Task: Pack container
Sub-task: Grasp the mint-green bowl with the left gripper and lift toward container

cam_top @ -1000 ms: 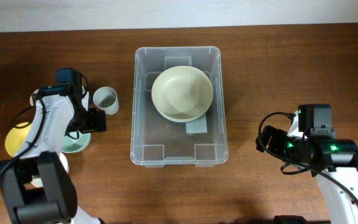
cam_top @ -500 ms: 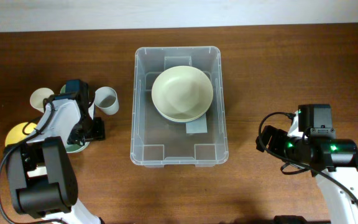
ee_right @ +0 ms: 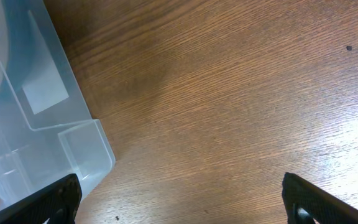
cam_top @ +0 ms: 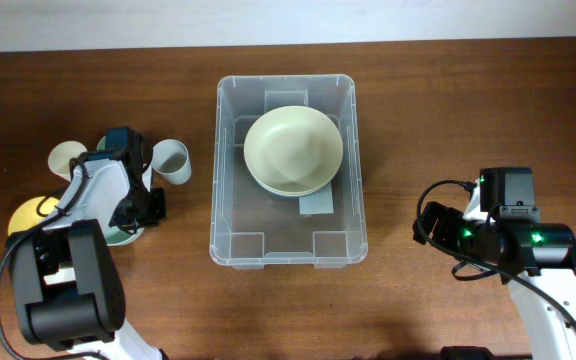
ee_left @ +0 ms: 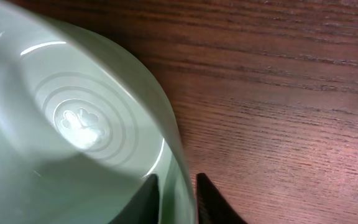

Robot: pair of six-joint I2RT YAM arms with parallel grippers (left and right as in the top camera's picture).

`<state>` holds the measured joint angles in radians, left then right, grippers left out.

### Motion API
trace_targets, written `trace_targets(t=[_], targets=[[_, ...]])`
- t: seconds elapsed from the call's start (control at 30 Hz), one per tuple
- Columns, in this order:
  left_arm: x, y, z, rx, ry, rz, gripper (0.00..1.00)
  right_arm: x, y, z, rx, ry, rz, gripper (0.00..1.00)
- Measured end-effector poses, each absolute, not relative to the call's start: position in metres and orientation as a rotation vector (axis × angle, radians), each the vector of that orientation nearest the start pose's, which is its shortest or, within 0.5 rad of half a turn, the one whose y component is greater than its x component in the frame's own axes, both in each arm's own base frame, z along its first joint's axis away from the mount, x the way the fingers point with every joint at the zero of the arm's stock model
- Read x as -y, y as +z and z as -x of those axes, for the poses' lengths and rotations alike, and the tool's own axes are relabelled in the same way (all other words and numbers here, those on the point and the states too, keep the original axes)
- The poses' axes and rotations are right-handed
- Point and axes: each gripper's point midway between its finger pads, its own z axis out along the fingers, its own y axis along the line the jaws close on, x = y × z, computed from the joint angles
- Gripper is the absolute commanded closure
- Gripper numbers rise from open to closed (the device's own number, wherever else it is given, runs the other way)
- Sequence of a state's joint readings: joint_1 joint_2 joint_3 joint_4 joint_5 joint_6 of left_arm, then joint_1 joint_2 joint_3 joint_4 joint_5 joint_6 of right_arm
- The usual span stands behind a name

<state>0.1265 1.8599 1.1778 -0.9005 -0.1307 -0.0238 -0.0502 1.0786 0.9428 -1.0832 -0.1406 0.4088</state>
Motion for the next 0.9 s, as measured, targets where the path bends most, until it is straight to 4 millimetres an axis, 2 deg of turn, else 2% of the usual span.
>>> trace_targets(t=[0.2,0.6,0.9], targets=[[-0.063,0.014,-0.315,-3.144,0.206,0.235,0.99,-0.012,0.143,-0.231,-2.741,0.282,-0.604,0.01],[-0.061,0.015,-0.316,-3.144,0.223,0.22,1.0,-0.012,0.143,-0.231,-2.742,0.282,-0.603,0.01],[-0.033,0.02,-0.321,-3.127,0.227,0.075,1.0,-0.012,0.143,-0.231,-2.741,0.277,-0.605,0.01]])
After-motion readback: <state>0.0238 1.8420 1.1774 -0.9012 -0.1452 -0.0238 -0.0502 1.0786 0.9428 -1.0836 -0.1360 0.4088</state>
